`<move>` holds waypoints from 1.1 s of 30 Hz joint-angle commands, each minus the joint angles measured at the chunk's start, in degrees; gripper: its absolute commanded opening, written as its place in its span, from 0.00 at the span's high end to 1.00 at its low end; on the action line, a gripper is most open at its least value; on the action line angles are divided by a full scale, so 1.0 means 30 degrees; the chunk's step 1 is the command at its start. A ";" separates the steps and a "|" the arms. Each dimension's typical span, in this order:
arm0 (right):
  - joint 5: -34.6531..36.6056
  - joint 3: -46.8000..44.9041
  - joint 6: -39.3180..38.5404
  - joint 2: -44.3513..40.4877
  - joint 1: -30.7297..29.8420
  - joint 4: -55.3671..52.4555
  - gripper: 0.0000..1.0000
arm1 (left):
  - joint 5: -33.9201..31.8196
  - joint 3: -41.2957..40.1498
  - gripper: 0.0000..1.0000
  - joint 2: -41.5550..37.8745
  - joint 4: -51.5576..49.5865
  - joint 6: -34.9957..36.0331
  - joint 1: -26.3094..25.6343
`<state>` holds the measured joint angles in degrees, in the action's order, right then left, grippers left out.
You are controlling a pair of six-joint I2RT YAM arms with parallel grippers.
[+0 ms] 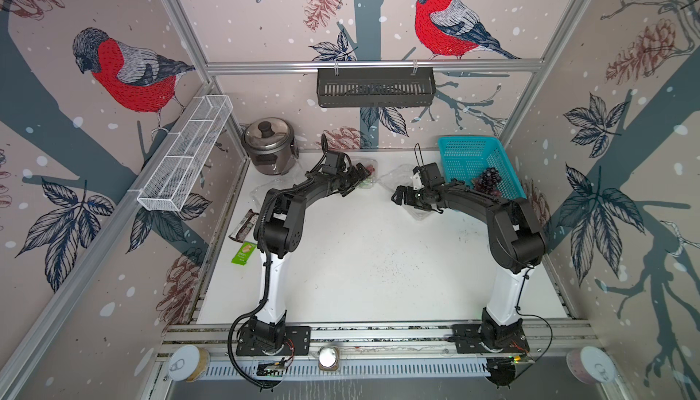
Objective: Pack grapes into containers
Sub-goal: Move the packing box to the center of the board.
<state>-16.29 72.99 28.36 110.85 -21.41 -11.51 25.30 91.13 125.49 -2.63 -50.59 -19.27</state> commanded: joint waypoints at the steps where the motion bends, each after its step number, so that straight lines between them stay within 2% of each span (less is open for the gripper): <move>1: -0.0135 -0.0057 0.0215 -0.0050 -0.0127 0.0604 0.00 | 0.0059 0.0115 0.03 0.0348 0.0473 -0.0098 0.0205; 19: -0.0223 -0.0108 0.0537 0.0040 -0.0342 0.0831 0.00 | 0.0427 0.2462 0.03 0.2621 0.1745 -0.1623 -0.0023; 29: -0.0256 0.0008 0.0647 0.0052 -0.0323 0.0838 0.00 | 0.0083 0.5746 0.03 0.4459 0.0032 -0.1273 0.0376; 33: -0.0280 0.0143 0.0633 0.0141 -0.0309 0.0756 0.00 | 0.0326 0.6069 0.03 0.4665 0.0047 -0.1274 0.0513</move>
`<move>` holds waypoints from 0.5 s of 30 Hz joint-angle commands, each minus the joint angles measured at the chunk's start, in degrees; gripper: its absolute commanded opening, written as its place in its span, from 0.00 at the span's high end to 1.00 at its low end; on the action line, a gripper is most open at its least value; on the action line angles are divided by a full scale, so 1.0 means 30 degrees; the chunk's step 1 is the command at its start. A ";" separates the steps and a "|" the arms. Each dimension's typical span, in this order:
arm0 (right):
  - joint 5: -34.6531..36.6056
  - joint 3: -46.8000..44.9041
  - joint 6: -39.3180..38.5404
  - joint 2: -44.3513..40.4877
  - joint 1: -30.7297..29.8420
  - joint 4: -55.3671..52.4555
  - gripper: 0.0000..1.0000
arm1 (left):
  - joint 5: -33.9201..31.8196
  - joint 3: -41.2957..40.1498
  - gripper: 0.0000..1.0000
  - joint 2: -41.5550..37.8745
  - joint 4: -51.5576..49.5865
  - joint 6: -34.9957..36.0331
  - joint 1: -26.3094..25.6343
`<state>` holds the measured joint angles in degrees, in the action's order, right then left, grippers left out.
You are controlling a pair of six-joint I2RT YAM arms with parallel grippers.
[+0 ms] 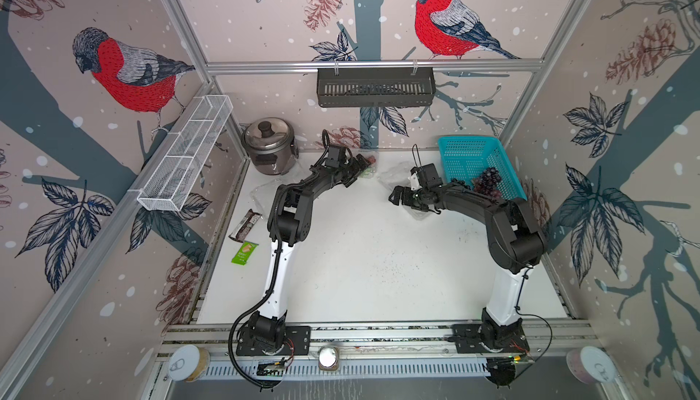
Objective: Pack grapes into containers
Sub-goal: Move the packing box to the center of the board.
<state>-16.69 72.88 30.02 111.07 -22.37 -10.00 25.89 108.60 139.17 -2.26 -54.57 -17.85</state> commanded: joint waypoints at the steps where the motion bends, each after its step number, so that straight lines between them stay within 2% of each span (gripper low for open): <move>1: -0.0133 0.0176 0.0104 0.0078 0.0009 0.0264 0.00 | 0.0195 0.0222 0.03 0.0077 -0.0052 0.0105 0.0045; 15: -0.0396 -0.0415 0.0395 -0.0195 -0.0114 0.0689 0.00 | 0.0785 0.0246 0.03 0.0501 0.1052 -0.0825 -0.0371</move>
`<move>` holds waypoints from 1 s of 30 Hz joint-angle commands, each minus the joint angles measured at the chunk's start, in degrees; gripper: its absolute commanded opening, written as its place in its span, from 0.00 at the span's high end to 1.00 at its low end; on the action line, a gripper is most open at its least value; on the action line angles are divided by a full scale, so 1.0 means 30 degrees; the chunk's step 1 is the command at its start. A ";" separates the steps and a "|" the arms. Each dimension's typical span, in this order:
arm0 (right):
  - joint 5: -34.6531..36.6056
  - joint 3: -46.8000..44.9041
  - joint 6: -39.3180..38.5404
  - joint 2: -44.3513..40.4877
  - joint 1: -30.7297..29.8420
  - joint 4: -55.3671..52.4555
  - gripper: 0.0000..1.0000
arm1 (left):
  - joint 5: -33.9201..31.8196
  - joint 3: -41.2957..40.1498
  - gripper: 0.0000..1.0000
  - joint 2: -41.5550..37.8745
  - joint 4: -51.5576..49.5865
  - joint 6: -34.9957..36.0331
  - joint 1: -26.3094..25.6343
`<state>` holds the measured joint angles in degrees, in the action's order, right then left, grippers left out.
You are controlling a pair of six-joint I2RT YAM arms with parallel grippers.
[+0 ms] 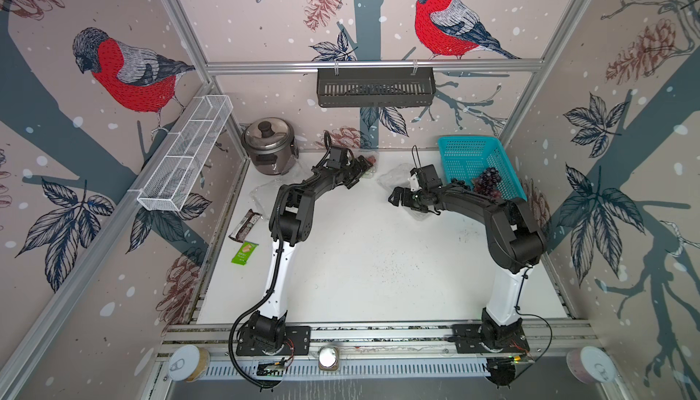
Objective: Pack grapes into containers
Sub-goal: Move the packing box to the center of the board.
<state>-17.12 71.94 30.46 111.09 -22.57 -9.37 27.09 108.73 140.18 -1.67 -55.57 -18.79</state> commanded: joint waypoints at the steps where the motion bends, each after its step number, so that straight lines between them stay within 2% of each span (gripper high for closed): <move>1: -0.0219 -0.0183 0.0252 -0.0230 -0.0036 0.0491 0.00 | 0.0496 0.0210 0.03 0.0256 0.1126 -0.0750 -0.0070; 21: -0.0451 -0.0043 0.0223 -0.0114 0.0066 0.0523 0.00 | 0.0515 0.1498 0.03 0.1145 0.1054 -0.1398 -0.0447; 30: -0.0445 -0.0150 0.0160 -0.0631 -0.0123 0.0299 0.00 | 0.0878 -0.0227 0.03 -0.1020 0.0766 -0.0728 -0.0491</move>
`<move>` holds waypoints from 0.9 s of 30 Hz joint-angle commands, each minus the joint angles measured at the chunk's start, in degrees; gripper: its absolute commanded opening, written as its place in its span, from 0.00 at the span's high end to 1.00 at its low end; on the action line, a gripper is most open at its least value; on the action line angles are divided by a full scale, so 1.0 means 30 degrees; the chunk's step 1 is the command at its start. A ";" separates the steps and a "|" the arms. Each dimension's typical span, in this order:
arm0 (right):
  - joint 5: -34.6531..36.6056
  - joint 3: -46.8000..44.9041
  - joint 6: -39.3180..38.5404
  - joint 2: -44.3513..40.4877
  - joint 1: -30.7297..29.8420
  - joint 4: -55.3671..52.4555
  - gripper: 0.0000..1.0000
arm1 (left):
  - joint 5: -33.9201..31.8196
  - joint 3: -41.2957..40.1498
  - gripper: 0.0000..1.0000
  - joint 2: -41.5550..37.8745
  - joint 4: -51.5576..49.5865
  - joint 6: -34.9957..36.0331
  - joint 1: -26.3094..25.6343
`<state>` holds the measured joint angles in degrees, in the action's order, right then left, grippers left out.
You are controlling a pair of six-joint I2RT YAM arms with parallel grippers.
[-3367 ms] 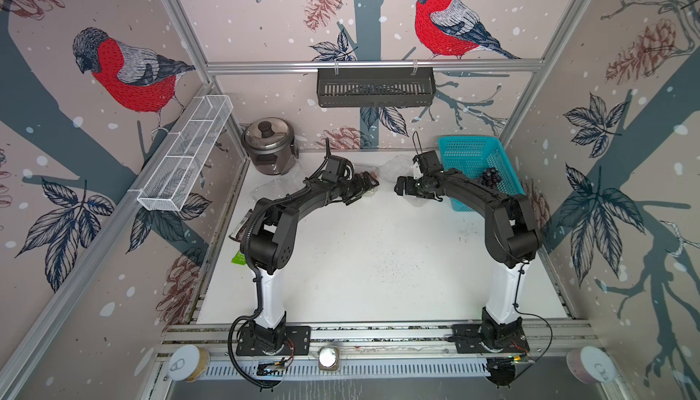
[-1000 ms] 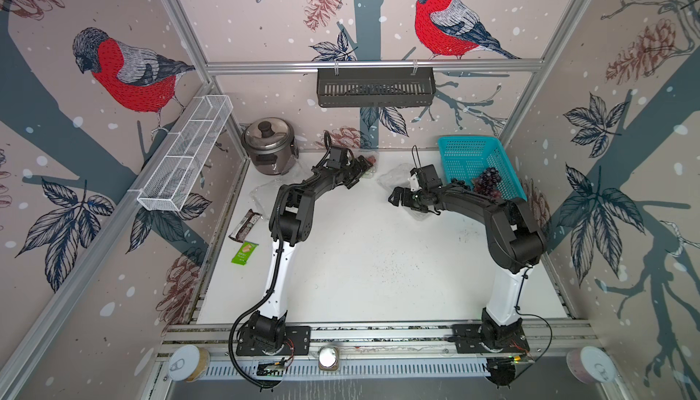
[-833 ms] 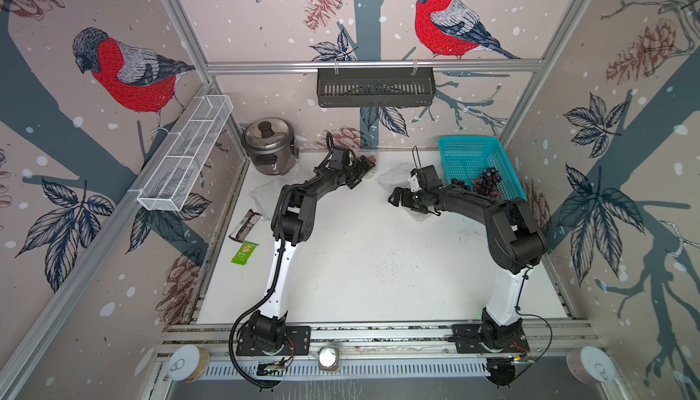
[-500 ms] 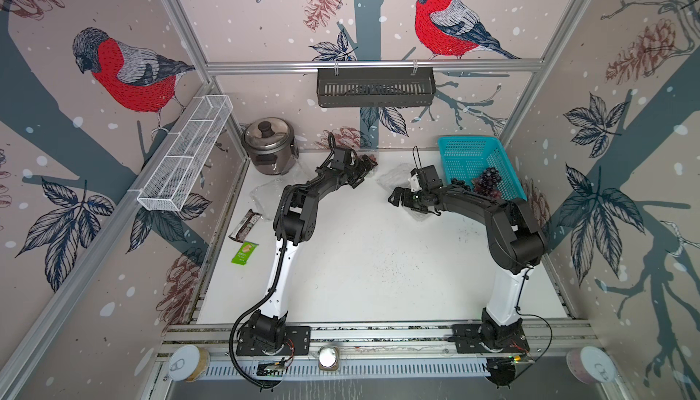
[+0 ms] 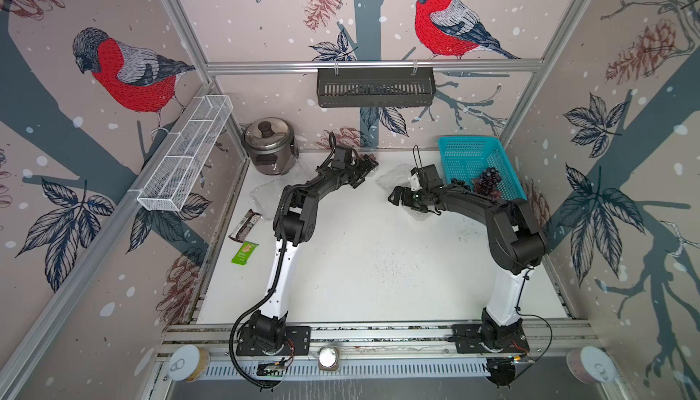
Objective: Pack grapes into containers
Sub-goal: Move the packing box to the center of the board.
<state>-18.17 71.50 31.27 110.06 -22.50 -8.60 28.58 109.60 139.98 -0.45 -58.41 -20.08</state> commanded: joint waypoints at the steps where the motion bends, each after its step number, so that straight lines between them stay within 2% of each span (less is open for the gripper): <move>1: -0.0094 -0.0093 -0.0081 -0.0348 -0.0251 0.0066 0.00 | 0.0432 -0.1014 0.03 -0.1411 0.0446 0.0292 -0.0103; 4: -0.0065 -0.0335 0.0037 -0.0439 -0.0633 0.0227 0.00 | 0.0771 -0.2681 0.03 -0.2807 0.0904 0.0363 -0.0164; 7: -0.0109 -0.0675 0.0380 -0.0502 -0.1148 0.0615 0.00 | 0.1711 -0.5607 0.03 -0.4570 0.2734 -0.0356 -0.0134; 16: -0.1129 -0.1602 0.2440 -0.0519 -0.3349 0.2607 0.00 | 0.2674 -1.3360 0.03 -0.8919 0.4328 -0.0158 0.0184; 22: 0.0054 -0.1453 0.1720 -0.2141 -0.3504 0.0883 0.00 | 0.3016 -1.5192 0.03 -0.9476 0.5397 -0.0646 0.0187; 27: 0.1411 -0.1680 0.0435 -0.4353 -0.1992 -0.0905 0.00 | 0.3332 -1.4019 0.03 -0.8948 0.4825 -0.0459 -0.0324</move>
<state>-17.37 66.81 35.55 99.46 -30.13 -7.73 36.91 65.71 112.57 11.70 -59.79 -20.12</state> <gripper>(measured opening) 0.996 0.971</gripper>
